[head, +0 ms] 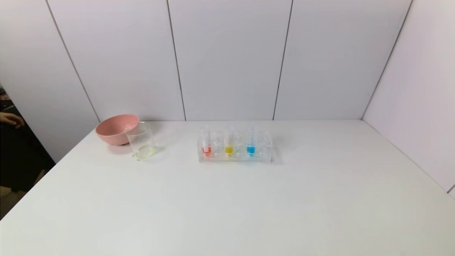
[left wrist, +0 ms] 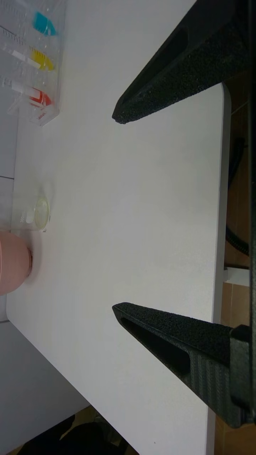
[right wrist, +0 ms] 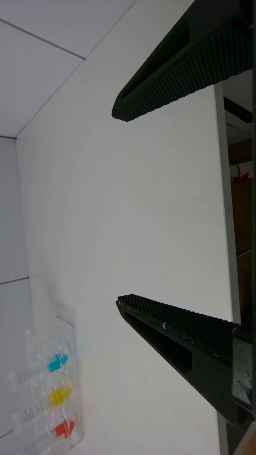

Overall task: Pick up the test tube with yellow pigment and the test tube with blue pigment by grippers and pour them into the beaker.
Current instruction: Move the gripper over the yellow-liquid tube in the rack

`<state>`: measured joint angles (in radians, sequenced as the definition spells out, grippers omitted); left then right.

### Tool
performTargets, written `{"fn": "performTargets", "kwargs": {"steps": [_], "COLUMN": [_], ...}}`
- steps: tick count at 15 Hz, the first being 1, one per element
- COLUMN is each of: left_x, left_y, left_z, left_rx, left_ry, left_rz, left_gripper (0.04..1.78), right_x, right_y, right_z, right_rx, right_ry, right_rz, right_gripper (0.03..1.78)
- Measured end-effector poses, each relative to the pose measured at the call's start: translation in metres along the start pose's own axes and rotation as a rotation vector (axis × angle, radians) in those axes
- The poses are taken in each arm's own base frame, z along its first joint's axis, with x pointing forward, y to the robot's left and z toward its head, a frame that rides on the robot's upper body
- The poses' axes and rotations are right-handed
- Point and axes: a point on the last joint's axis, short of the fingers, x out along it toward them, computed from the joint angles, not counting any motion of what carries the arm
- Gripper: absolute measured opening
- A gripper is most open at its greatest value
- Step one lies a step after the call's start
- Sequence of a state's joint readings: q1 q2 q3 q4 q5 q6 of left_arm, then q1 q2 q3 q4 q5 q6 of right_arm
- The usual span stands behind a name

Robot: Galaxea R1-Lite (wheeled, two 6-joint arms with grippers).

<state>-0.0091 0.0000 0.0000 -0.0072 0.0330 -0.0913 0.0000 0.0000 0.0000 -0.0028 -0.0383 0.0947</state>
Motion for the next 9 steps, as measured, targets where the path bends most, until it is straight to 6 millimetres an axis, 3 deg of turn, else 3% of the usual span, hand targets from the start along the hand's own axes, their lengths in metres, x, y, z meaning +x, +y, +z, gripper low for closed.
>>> {"fn": "performTargets", "kwargs": {"steps": [9], "left_x": [0.0000], "left_y": [0.0000], "left_z": [0.0000], "left_rx": [0.000], "left_ry": [0.000], "left_rz": [0.000], "left_gripper": [1.76], "right_x": [0.0000], "right_y": [0.0000], "right_z": [0.0000], "right_rx": [0.000], "right_ry": [0.000], "right_rz": [0.000], "right_gripper": [1.77]}}
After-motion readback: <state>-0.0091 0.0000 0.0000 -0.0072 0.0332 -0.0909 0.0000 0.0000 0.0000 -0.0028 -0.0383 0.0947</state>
